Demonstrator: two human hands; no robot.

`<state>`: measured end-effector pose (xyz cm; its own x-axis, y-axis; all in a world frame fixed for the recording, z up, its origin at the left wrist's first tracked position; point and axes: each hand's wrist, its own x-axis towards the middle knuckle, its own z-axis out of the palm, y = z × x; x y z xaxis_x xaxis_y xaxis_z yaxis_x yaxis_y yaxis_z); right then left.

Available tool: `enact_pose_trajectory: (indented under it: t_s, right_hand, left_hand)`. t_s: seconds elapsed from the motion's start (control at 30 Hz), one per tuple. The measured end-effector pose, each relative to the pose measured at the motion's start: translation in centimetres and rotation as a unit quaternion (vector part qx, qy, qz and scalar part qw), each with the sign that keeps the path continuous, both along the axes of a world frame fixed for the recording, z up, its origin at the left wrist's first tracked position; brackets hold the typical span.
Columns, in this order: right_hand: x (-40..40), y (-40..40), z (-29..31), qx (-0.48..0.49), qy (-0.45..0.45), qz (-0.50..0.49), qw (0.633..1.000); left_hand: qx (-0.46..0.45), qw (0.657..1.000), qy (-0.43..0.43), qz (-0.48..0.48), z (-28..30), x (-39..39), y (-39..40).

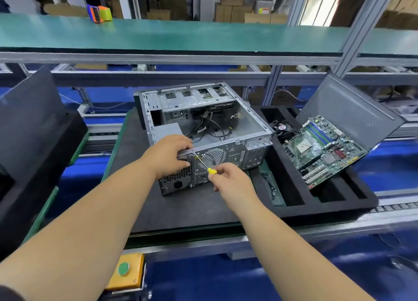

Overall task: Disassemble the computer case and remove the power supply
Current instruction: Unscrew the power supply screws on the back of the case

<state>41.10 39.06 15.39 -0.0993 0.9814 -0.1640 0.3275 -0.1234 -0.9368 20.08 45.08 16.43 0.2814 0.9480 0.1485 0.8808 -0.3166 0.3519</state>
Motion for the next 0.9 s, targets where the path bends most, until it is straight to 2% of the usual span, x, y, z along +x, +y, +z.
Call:
enact_pose_trajectory:
  t_s: [0.3,0.67,0.73,0.8,0.9]
  right_hand:
    - [-0.8,-0.8,-1.2,-0.026,-0.017,-0.010,0.999]
    - [-1.3,-0.8,-1.0,-0.054,-0.009,-0.013,0.998]
    - [-1.6,-0.8,-0.8,-0.089,0.041,-0.017,0.995]
    - [-1.8,-0.8,-0.5,-0.171,0.146,-0.028,0.974]
    - [-1.7,-0.7,0.1,-0.326,0.335,-0.018,0.884]
  left_hand:
    - [0.031,0.999,-0.024,0.000,-0.3,0.0,-0.1]
    - [0.033,0.999,-0.015,-0.008,-0.3,0.0,0.0]
    - [0.032,0.999,-0.015,-0.011,-0.3,0.0,0.0]
    - [0.029,0.999,-0.014,-0.013,-0.2,0.0,0.0]
    - [0.031,0.999,-0.008,-0.014,-0.2,0.0,0.0]
